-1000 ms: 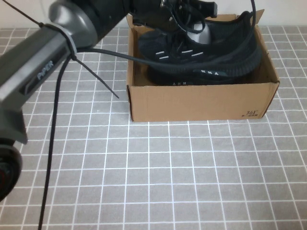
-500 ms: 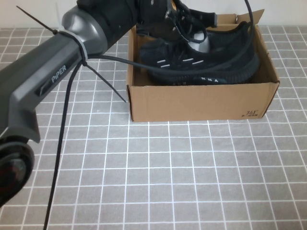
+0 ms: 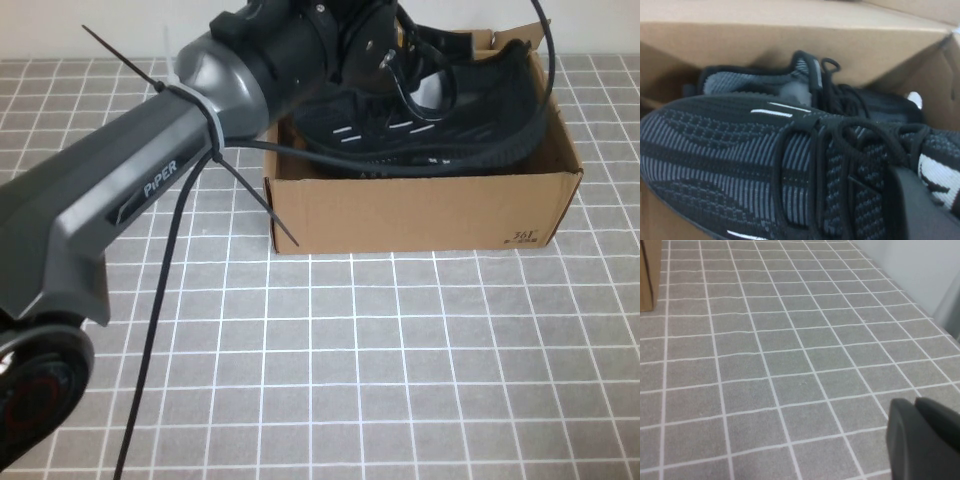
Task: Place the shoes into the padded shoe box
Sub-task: Place the shoe in the shoe box
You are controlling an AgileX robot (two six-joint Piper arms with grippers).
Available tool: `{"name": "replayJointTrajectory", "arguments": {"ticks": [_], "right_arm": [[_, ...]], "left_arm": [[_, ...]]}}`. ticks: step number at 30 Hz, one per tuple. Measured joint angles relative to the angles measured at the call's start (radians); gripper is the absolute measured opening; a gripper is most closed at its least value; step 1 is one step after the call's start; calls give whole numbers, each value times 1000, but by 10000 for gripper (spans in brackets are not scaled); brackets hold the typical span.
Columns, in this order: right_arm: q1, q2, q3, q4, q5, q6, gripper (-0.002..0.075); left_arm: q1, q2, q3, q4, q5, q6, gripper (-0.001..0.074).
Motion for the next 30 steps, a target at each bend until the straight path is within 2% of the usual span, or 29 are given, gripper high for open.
{"name": "replayJointTrajectory", "arguments": {"ticks": [16, 30], "right_arm": [[0, 0, 0, 0, 0, 0, -8], [0, 0, 0, 0, 0, 0, -8]], "left_arm": [[-1, 42, 0, 53, -4, -25, 11], [-1, 79, 0, -30, -37, -70, 11]]}}
